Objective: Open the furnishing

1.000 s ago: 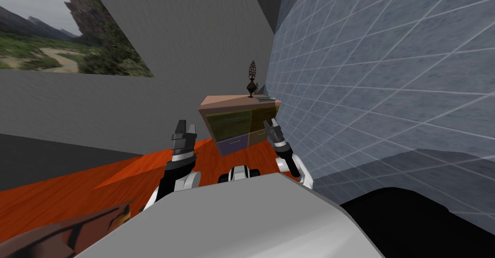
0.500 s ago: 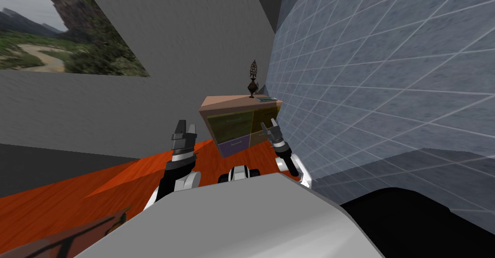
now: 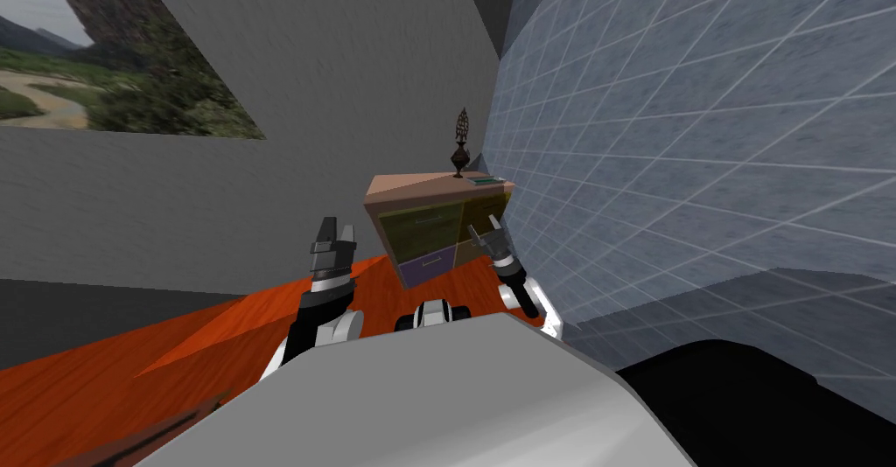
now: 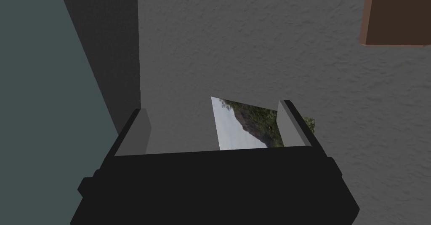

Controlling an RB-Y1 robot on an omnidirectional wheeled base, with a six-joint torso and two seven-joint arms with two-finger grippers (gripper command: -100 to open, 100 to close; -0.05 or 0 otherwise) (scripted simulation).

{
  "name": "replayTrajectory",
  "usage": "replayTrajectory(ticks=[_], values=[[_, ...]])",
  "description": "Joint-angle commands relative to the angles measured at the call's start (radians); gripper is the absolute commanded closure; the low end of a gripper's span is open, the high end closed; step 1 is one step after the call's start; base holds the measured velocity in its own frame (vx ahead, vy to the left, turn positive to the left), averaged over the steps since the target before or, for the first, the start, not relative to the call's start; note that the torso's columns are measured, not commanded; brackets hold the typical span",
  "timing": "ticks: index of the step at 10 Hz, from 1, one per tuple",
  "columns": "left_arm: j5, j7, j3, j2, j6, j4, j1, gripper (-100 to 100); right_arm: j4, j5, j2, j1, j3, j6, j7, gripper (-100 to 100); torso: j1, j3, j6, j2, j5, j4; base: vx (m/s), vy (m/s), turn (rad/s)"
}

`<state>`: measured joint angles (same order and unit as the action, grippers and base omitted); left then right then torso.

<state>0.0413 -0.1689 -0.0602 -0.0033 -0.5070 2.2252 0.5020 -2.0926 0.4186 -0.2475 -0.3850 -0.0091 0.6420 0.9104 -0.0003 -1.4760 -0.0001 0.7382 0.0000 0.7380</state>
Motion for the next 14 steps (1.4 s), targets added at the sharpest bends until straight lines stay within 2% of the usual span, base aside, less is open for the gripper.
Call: replayTrajectory(ticks=[1,6,7,8,9,10,11,12,13,14], values=[[0.0,0.0,0.0,0.0,0.0,0.0,0.0,0,0.022,0.032,0.0,0.004,-0.004,0.022,0.077,-100,0.0,0.0,0.0,0.0,0.0,0.0,0.058,0.077,-0.036],[0.0,0.0,0.0,0.0,0.0,0.0,0.0,0,0.077,0.12,0.0,0.011,-0.014,0.067,0.221,-100,0.0,0.0,0.0,0.0,0.0,0.0,0.054,0.092,-0.057],[0.0,0.0,0.0,0.0,0.0,0.0,0.0,0,0.077,0.12,0.0,0.011,-0.014,0.067,0.241,-100,0.0,0.0,0.0,-0.001,0.0,0.0,0.063,0.09,-0.041],[0.0,0.0,0.0,0.0,0.0,0.0,0.0,0,0.096,0.149,0.001,0.012,-0.019,0.081,0.274,-100,0.0,0.0,0.0,-0.001,0.0,0.0,0.074,0.113,-0.07],[0.0,0.0,0.0,0.0,0.0,0.0,0.0,0,0.096,0.149,0.001,0.012,-0.019,0.081,0.293,-100,0.001,-0.001,0.0,-0.001,0.0,0.0,0.057,0.089,-0.051],[0.0,0.0,0.0,0.0,0.0,0.0,0.0,0,0.116,0.179,0.002,0.012,-0.023,0.094,0.325,-100,0.0,0.0,0.0,0.0,0.0,0.0,0.058,0.088,-0.076],[0.0,0.0,0.0,0.0,0.0,0.0,0.0,0,0.116,0.179,0.002,0.012,-0.023,0.094,0.343,-100,0.0,0.0,0.0,0.0,0.0,0.0,0.047,0.083,-0.034],[0.0,0.0,0.0,0.0,0.0,0.0,0.0,0,0.136,0.209,0.004,0.011,-0.028,0.107,0.378,-100,0.0,0.0,0.0,0.001,0.0,0.0,0.081,0.1,-0.063],[0.0,0.0,0.0,0.0,0.0,0.0,0.0,0,0.136,0.209,0.004,0.011,-0.028,0.107,0.391,-100,0.001,-0.001,0.0,-0.001,0.0,0.0,0.056,0.084,-0.042],[0.0,0.0,0.0,0.0,0.0,0.0,0.0,0,0.157,0.239,0.007,0.01,-0.033,0.12,0.426,-100,0.0,0.0,0.0,0.0,0.0,0.0,0.031,0.095,-0.081]])
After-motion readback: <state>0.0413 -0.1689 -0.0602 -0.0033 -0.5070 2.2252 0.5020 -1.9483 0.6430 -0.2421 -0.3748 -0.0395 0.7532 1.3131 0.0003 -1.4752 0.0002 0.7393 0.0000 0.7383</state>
